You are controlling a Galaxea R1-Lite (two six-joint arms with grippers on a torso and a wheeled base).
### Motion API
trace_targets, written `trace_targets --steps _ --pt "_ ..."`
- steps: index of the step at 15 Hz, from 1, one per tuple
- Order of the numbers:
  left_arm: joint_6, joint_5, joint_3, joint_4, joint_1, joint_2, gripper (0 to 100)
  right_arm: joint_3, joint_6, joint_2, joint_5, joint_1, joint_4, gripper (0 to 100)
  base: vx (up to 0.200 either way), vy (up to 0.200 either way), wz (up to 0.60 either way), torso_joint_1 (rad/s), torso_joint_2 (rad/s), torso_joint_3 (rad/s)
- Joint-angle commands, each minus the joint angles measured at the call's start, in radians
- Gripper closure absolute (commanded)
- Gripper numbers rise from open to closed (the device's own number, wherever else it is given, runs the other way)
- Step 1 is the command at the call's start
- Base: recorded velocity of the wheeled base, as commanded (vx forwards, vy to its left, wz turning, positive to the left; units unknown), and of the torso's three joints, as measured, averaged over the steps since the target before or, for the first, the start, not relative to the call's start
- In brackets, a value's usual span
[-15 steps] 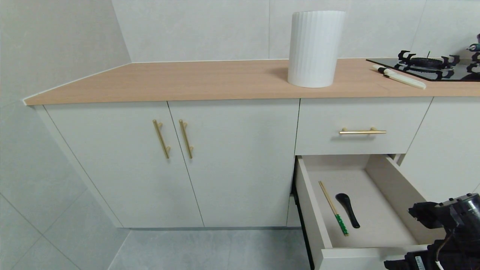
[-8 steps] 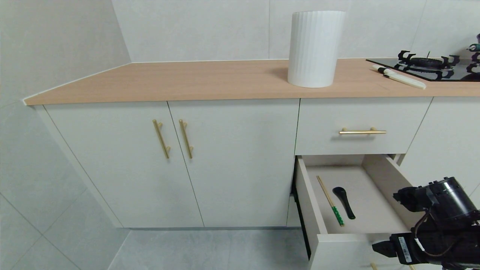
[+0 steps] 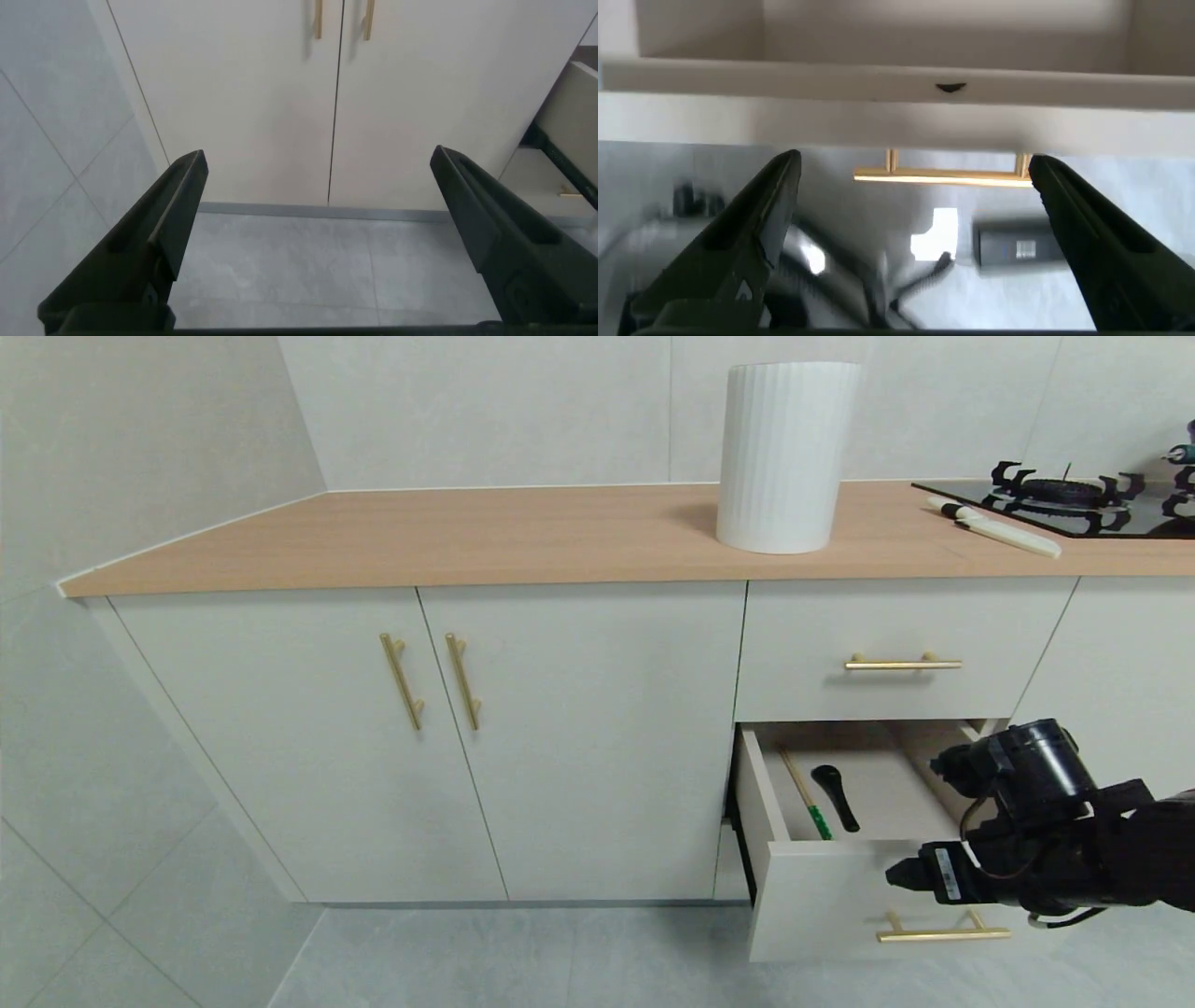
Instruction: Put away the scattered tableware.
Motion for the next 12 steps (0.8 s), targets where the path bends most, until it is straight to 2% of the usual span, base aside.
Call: trace_targets --steps 1,8,12 --pt "0.0 0.0 0.0 0.0 0.0 0.0 0 -0.065 -0.008 0.093 0.001 -0.023 0.002 0 0.0 0.0 0.0 0.0 0.0 0.0" --pt "0.0 0.0 0.0 0.0 0.0 0.0 0 -0.267 -0.051 0.224 0.03 -0.075 0.001 0 0.0 0.0 0.0 0.0 0.0 0.0" --pt "0.0 0.0 0.0 0.0 0.0 0.0 0 -0.339 -0.054 0.287 0.036 -0.083 -0.064 0 0.0 0.0 0.0 0.0 0.0 0.0"
